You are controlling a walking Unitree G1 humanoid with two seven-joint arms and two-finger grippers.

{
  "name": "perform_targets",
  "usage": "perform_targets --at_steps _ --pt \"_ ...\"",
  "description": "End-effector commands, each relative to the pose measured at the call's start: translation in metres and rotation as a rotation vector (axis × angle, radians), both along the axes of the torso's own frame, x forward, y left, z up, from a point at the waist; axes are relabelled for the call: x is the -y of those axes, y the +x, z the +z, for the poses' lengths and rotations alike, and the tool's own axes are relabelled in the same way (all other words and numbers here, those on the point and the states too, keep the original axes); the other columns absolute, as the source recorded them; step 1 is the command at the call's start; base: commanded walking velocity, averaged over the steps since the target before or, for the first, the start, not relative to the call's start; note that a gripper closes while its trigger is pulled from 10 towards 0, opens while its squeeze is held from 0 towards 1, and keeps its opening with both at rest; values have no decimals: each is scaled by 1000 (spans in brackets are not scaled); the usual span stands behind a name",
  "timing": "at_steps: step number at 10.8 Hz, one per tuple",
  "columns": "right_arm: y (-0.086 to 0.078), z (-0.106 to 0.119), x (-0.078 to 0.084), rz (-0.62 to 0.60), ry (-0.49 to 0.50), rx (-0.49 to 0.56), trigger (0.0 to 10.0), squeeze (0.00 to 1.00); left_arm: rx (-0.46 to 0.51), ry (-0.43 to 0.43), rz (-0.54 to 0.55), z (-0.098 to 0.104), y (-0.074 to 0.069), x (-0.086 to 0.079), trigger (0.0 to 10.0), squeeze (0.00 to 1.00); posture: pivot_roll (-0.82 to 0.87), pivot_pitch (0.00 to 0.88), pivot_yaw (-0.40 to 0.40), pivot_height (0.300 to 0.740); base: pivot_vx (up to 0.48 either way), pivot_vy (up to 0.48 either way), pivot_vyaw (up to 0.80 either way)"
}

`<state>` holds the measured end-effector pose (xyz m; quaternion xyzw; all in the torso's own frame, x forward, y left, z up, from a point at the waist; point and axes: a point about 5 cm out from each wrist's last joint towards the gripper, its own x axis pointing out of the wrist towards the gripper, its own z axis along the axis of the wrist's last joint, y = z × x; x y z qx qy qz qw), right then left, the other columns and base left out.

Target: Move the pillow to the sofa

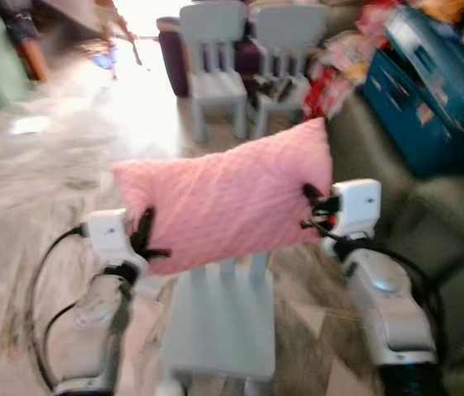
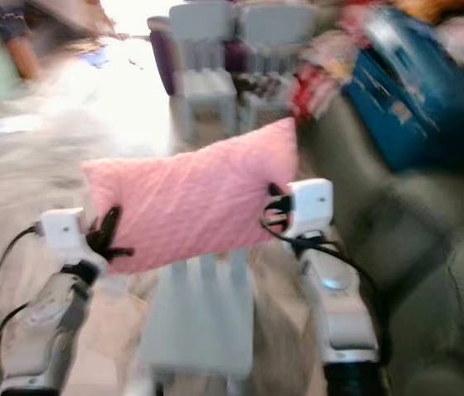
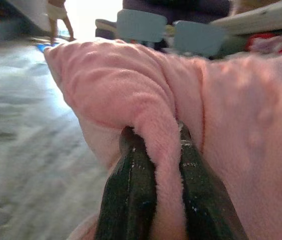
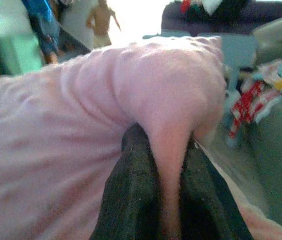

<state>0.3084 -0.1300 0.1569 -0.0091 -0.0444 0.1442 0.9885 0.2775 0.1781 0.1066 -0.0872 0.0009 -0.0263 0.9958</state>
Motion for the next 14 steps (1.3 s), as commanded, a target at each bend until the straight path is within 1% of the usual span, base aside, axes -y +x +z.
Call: perform_targets --at_steps 1,9,11,12,13,14 --pt "-2 9 17 -55 -6 39 10000 0 25 -9 -45 6 5 14 10000 0 -141 0 5 740 0 0 0" --pt "-1 11 15 -40 -3 42 10000 0 -22 -14 -57 -1 5 16 10000 0 -141 0 0 740 0 0 0" --pt "-2 11 14 -35 2 40 10000 0 -56 4 -99 -3 5 22 10000 0 -140 0 0 740 0 0 0" --pt "-2 11 14 -34 5 38 10000 0 -67 -6 -98 -2 6 23 10000 0 -140 0 1 740 0 0 0" --pt "-1 10 14 -40 20 24 10000 0 -82 -33 -113 2 9 23 10000 0 -141 0 -1 740 0 0 0" --pt "0 8 14 -45 22 0 10000 0 -62 -65 -100 6 12 23 10000 0 -143 0 -1 740 0 0 -800"
